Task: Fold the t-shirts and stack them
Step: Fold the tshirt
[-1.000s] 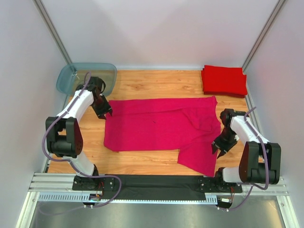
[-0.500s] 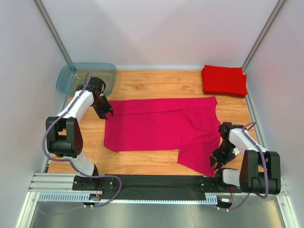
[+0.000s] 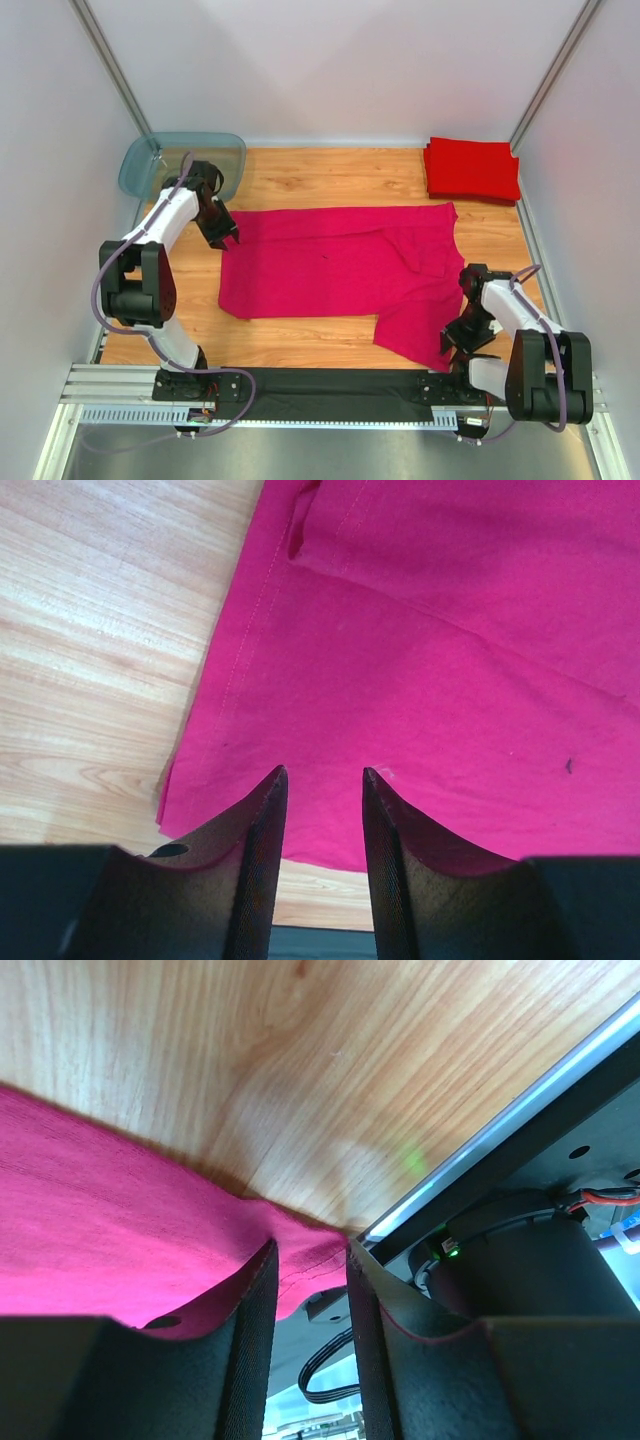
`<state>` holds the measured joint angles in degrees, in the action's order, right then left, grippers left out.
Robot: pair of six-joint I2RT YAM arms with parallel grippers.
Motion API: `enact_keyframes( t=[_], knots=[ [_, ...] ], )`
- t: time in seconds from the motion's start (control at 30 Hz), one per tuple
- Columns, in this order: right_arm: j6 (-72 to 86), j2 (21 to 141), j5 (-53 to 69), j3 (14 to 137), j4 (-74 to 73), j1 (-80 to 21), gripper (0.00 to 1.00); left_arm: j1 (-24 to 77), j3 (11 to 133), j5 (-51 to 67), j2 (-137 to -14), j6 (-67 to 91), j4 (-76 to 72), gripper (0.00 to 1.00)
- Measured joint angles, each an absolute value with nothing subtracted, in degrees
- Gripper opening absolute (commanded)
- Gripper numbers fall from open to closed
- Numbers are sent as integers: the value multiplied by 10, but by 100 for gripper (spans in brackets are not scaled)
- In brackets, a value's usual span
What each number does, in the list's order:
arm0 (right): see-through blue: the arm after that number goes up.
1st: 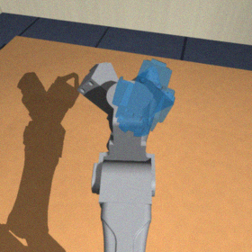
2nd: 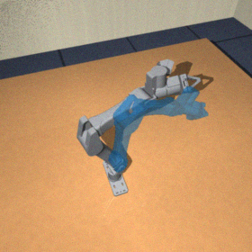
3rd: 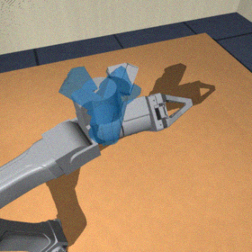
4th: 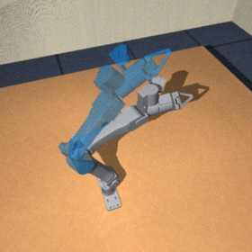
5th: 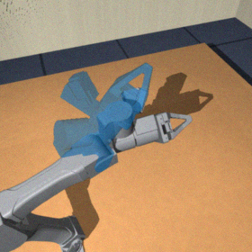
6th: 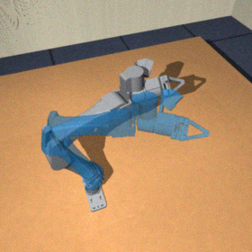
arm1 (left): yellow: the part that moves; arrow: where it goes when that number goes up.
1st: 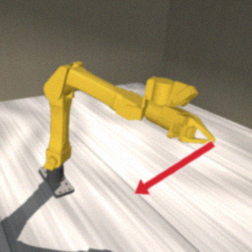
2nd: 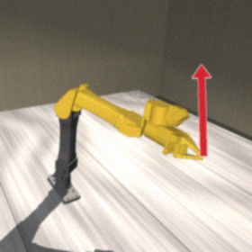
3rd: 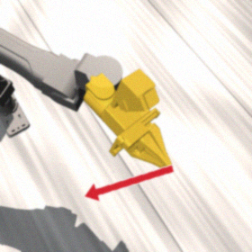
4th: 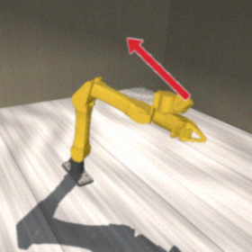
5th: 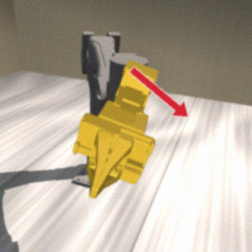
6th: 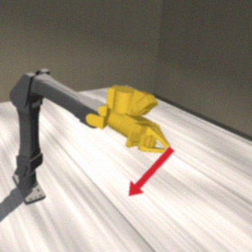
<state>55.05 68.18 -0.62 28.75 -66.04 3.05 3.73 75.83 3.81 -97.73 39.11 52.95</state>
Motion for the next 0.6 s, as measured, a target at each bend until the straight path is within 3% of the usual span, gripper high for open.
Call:
enact_keyframes(
  t=[0.17,0.3,0.43,0.6],
  knots=[
    [562,681,-13,288,-658,18,27,37,768,38,-981,391,529,43],
    [576,656,-32,285,-646,15,0,37,774,27,-981,391,533,43],
    [585,626,-44,280,-641,15,0,37,778,-10,-980,400,556,46],
    [584,619,-45,288,-645,15,0,29,753,-30,-944,451,575,43]
  ],
)
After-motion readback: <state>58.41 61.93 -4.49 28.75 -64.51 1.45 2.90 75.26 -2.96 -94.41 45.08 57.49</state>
